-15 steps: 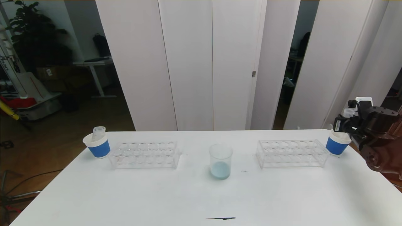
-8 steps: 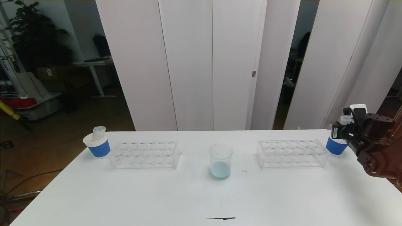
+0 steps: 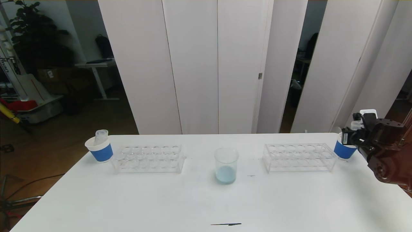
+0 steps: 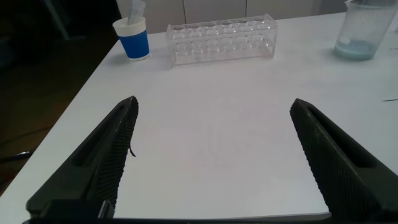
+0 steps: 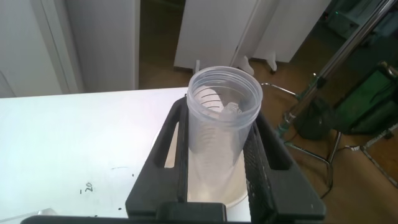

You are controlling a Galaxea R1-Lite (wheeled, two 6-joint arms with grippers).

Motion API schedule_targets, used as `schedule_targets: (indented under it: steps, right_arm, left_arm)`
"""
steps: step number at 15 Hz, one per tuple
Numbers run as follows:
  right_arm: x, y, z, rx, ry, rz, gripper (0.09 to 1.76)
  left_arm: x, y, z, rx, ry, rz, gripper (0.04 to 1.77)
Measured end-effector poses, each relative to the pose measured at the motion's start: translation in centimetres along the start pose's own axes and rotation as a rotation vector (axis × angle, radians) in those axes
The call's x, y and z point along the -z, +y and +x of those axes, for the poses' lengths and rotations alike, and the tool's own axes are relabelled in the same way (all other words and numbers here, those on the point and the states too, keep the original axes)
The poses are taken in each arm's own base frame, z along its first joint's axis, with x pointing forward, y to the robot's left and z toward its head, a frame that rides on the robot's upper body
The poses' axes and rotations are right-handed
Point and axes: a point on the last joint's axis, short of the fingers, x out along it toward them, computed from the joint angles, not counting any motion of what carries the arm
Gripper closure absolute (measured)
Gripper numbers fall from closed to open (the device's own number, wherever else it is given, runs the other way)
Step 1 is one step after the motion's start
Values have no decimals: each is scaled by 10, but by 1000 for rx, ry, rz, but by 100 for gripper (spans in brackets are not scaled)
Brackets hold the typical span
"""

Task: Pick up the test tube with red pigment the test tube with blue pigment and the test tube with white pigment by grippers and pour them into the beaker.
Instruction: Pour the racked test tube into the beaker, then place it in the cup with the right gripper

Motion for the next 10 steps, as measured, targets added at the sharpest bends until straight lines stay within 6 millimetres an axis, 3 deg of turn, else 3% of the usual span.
schedule_targets:
  steps: [8, 9, 10]
  right_arm:
    - [6, -4, 0, 7, 19, 1, 126]
    - [6, -5, 0, 2, 19, 2, 124]
    - [7, -5, 0, -16, 14, 4, 106]
  left_arm:
    - [0, 0, 0, 0, 0, 0, 7]
    - [0, 0, 0, 0, 0, 0, 7]
    - [0, 0, 0, 0, 0, 0, 7]
